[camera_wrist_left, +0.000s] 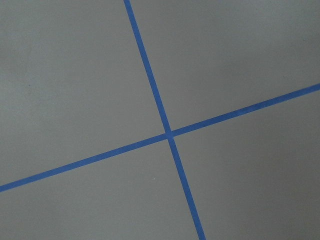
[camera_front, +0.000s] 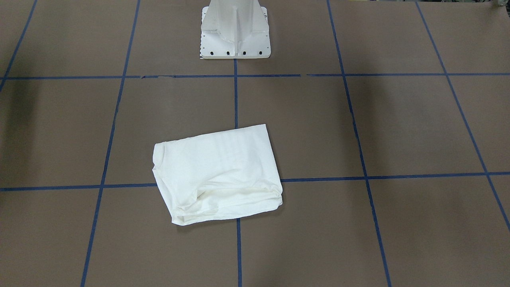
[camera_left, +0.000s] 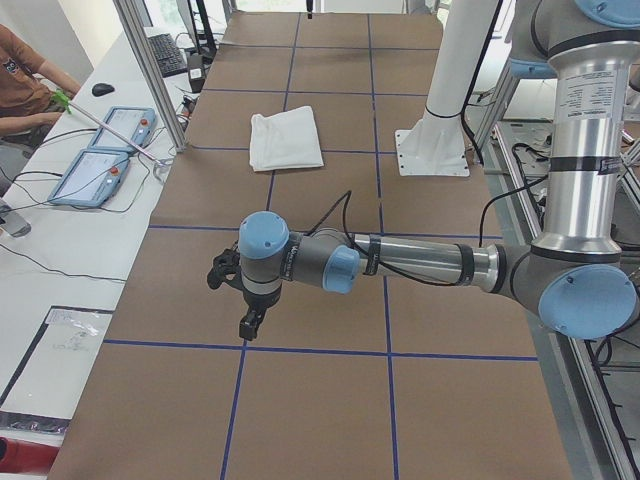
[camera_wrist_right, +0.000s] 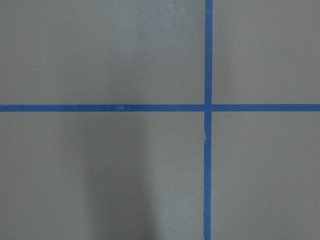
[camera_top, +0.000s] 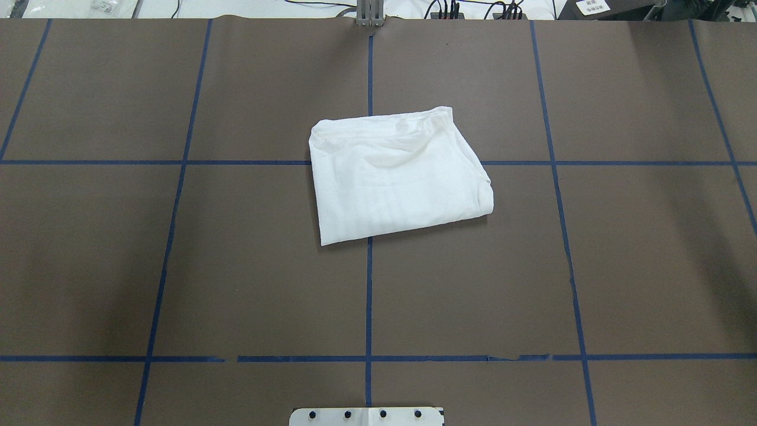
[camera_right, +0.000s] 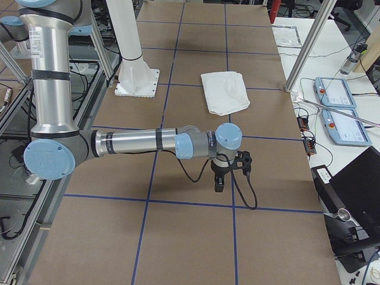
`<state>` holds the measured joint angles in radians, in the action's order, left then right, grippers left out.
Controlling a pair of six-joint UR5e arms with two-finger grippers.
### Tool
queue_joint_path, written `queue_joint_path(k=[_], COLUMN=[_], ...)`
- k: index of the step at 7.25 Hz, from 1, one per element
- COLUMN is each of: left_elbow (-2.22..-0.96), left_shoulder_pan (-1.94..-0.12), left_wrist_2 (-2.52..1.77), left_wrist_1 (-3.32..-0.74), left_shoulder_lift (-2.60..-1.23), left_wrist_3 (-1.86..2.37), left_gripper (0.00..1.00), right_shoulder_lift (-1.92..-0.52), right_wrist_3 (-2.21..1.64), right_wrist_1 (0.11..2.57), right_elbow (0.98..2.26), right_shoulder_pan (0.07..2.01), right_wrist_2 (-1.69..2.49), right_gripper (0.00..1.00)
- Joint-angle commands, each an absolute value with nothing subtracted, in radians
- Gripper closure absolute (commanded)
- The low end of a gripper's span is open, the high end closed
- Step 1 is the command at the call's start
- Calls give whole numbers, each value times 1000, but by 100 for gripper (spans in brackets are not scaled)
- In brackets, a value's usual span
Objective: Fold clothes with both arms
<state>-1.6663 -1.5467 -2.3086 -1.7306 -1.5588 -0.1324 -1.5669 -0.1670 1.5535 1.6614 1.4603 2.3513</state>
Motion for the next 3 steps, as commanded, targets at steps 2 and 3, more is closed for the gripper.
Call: queue_joint_path(k=[2,3], left_elbow=[-1677,-1677], left_shoulder_pan=[-1548,-1548], left_wrist_2=[-2310,-2309], left_wrist_1=[-1732,-1732], left_shoulder_lift=[-1563,-1562], left_wrist_3=[-140,-138], left_gripper=[0,0], right_shoulder_lift=[-1568,-1566], right_wrist_3=[-167,-167], right_wrist_1=[1555,1557], right_elbow=[1661,1661], right_shoulder_pan=[1460,1460], right_wrist_2=[2352,2353], right_gripper=[0,0])
